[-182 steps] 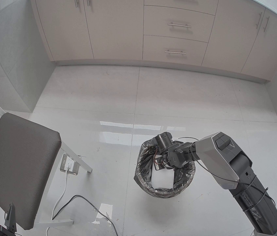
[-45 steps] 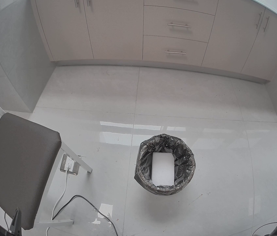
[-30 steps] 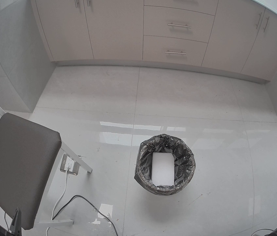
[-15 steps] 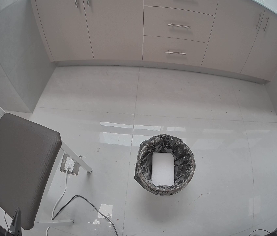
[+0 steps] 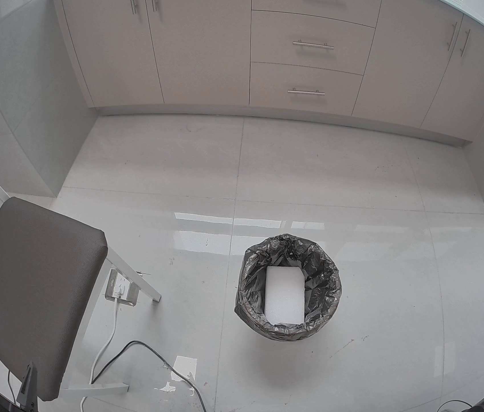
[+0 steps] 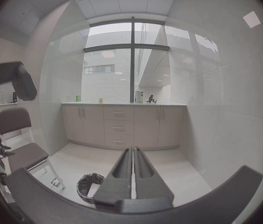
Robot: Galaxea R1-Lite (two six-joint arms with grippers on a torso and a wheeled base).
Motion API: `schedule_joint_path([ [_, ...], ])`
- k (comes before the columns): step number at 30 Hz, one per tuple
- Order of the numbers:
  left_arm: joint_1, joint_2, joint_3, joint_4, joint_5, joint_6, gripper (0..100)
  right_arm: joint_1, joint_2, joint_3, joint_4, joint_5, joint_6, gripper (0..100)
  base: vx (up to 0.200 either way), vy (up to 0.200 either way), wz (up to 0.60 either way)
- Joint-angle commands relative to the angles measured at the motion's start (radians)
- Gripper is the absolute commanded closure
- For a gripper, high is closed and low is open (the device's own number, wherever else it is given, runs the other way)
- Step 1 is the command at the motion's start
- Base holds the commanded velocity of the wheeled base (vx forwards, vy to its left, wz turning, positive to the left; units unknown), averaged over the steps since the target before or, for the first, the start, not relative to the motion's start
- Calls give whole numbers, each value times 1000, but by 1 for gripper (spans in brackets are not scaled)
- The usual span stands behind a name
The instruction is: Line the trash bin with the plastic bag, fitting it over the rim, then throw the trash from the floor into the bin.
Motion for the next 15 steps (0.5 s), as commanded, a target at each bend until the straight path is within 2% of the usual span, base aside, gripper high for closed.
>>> schedule_joint_path([
  [1, 0, -15, 18, 0, 0, 0, 0, 1, -11, 830, -632, 10, 54, 100, 0, 0, 0],
  [6, 0, -15, 18, 0, 0, 0, 0, -1, -11, 884, -569, 10, 76, 100, 0, 0, 0],
  [15, 0, -15, 18, 0, 0, 0, 0, -1, -9, 882, -555, 19, 63, 100, 0, 0, 0],
])
